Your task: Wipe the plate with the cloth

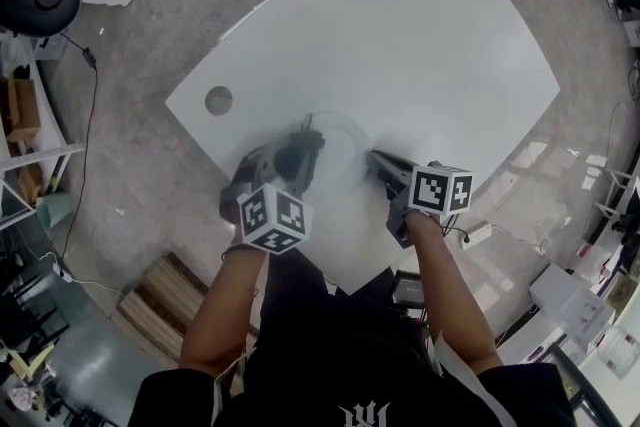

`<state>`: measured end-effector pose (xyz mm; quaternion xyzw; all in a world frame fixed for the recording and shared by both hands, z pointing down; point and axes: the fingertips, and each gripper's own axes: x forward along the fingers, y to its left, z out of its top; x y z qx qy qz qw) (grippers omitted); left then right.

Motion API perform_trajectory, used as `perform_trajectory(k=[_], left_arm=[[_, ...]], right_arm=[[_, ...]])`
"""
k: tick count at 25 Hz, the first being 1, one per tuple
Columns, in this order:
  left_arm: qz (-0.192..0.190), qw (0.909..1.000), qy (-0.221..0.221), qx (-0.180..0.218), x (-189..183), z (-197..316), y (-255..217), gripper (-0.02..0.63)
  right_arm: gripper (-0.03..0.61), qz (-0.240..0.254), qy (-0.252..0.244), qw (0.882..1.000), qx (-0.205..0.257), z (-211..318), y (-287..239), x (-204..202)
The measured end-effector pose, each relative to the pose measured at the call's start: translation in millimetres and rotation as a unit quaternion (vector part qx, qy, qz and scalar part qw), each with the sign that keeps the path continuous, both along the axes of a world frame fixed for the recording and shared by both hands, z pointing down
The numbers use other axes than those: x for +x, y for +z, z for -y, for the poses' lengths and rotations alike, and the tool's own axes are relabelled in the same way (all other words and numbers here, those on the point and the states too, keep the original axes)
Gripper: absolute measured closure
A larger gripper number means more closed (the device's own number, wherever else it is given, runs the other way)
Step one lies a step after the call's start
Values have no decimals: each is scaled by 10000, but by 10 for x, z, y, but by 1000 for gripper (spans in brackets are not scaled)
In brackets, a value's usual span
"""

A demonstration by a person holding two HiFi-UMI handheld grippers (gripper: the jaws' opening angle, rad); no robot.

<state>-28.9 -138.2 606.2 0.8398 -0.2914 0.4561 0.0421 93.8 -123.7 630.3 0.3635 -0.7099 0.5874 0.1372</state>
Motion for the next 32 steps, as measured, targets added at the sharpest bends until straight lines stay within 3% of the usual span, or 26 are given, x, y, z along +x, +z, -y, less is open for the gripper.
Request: perform_trajectory(k=[4, 9, 16, 23, 27, 32], left_arm=[[131, 9995, 208, -198, -25, -414, -2, 563], [-34, 9980, 497, -398, 316, -743, 14, 563], [-207, 9957, 879, -217, 887, -613, 47, 563], [-315, 9981, 526, -102, 961, -117, 57, 563], [-402, 9992, 51, -47, 763, 243, 47, 563], [-195, 9997, -116, -15, 365, 270, 28, 563]], right_arm=[[563, -60, 14, 9999, 98, -3, 2, 13], [563, -92, 37, 9999, 133, 0, -8, 19], [563, -115, 10, 9998, 163, -39, 6, 25], [563, -160, -141, 9997, 112, -115, 28, 11], [563, -120, -181, 9996, 171, -175, 0, -33], [563, -155, -116, 9995, 242, -160, -15, -30]])
